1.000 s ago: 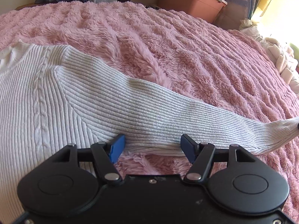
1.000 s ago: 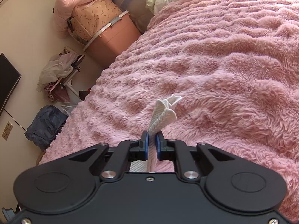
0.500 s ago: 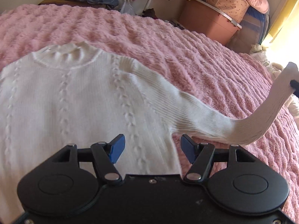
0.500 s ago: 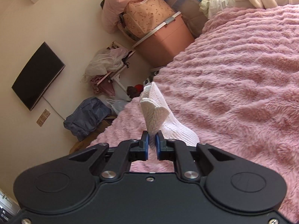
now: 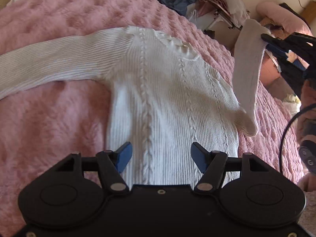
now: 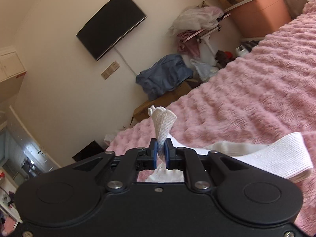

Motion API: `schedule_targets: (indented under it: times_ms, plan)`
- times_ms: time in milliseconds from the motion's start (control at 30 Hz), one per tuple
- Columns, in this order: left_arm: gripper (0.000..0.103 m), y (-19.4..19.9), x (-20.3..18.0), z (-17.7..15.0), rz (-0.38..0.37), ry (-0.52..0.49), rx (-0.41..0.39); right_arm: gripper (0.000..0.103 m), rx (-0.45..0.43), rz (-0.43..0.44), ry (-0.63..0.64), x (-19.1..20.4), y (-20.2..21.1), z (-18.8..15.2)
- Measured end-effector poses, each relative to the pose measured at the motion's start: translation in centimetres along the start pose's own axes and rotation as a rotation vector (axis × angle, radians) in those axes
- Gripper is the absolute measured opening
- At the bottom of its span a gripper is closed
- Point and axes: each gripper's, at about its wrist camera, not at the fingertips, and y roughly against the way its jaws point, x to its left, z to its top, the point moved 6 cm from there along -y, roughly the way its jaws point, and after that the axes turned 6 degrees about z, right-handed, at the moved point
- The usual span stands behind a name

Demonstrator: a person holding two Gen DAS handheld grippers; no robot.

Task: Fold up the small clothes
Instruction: 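Lift the cuff with the right tool and fold the sleeve across the body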

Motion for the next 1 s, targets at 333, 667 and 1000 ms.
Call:
schedule_targets:
  times_ms: [333, 667, 1000]
  plan:
    - [0.069, 5.0, 6.6, -0.2, 0.02, 0.15, -0.084, 0.009, 0.259, 0.104, 0.076, 5.2, -9.7, -12.2]
    - [0.069, 5.3, 7.8, 1.0, 0.06, 0.147, -0.126, 0.015, 0.479, 0.143, -0.008, 3.9, -13.4, -18.6]
    - [0.068, 1.3, 4.9, 8.2, 0.014, 0.065, -0.219, 0.041, 0.376, 0.172, 0.052, 1.3, -5.8, -9.8]
